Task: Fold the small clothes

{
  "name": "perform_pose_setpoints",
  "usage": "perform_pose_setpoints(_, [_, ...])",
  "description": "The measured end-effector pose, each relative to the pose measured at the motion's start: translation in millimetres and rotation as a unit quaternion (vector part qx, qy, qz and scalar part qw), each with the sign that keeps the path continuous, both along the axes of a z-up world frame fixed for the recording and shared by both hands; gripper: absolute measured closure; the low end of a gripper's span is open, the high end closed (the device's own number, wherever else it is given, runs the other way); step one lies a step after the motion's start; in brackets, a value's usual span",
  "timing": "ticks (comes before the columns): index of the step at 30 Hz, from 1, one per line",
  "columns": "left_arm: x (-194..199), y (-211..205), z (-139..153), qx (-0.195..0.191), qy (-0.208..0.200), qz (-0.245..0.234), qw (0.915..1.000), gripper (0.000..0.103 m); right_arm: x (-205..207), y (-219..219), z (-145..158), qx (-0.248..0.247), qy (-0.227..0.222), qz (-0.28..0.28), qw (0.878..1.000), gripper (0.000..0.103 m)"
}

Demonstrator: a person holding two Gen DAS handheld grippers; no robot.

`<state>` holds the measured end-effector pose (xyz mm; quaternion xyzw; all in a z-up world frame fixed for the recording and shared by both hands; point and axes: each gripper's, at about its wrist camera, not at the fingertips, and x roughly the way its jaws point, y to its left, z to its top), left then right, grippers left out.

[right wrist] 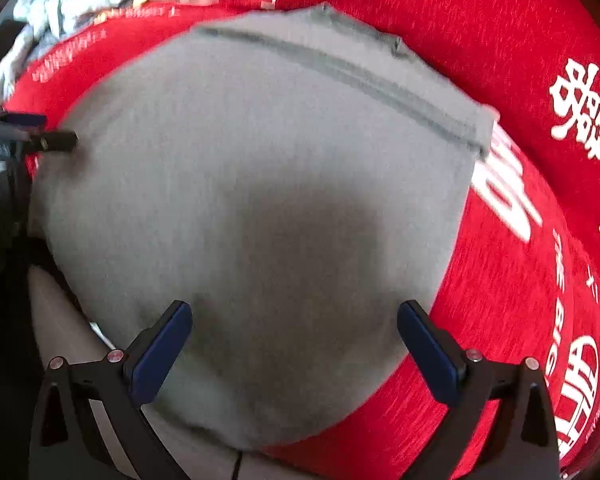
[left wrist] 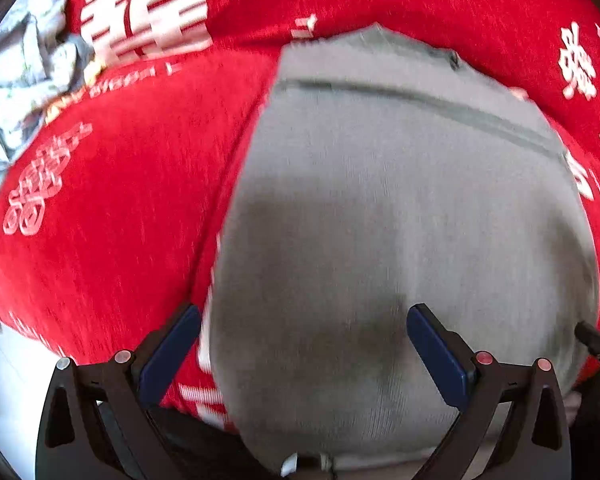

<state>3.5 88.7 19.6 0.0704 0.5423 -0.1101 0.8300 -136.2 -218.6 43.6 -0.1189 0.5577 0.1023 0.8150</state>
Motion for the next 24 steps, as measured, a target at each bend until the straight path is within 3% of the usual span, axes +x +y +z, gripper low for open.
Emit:
perform_pose_setpoints(4, [41.6, -15.2, 4.6, -0.006, -0.008, 0.037, 0.9993, 0.000, 61.2, 2.9, 11.7, 0.014, -0.026, -0.041, 0.999, 0.001])
perform_pose_setpoints(7, [59.2, -32.2, -7.4, -0.005, 0.010, 0.037, 0.9993, 0.000, 97.6, 10.6, -0.6, 0.060, 0.000, -0.092, 0.994, 0.001])
perform_pose_setpoints(10, [56.0, -40.9, -26.1, 0.008, 0.027, 0.006, 0.9996, 0.000, 109.4, 16.8, -30.0, 0.070, 0.042, -0.115, 0.990, 0.001])
perform_pose_setpoints(11, [50.9, -38.8, -26.4, -0.001, 0.015, 0.005, 0.9999, 0.000, 105.8, 18.1, -38.5, 0.062, 0.047, -0.116, 0.990, 0.001])
perform_pose_setpoints(12, [46.3, -34.0, -26.5, -0.010, 0.009, 0.007, 0.9999, 0.000, 98.1, 20.7, -38.5, 0.054, 0.024, -0.104, 0.993, 0.001])
perform_pose_setpoints(15, [33.5, -14.1, -31.3, -0.042, 0.032, 0.011, 0.9986, 0.000, 70.4, 18.8, -36.8, 0.051, 0.011, -0.083, 0.995, 0.001])
perform_pose_setpoints(24, [-18.2, 11.8, -38.4, -0.032, 0.066, -0.006, 0.9972, 0.000, -15.1, 7.5, -33.4, 0.013, -0.003, -0.049, 0.999, 0.001])
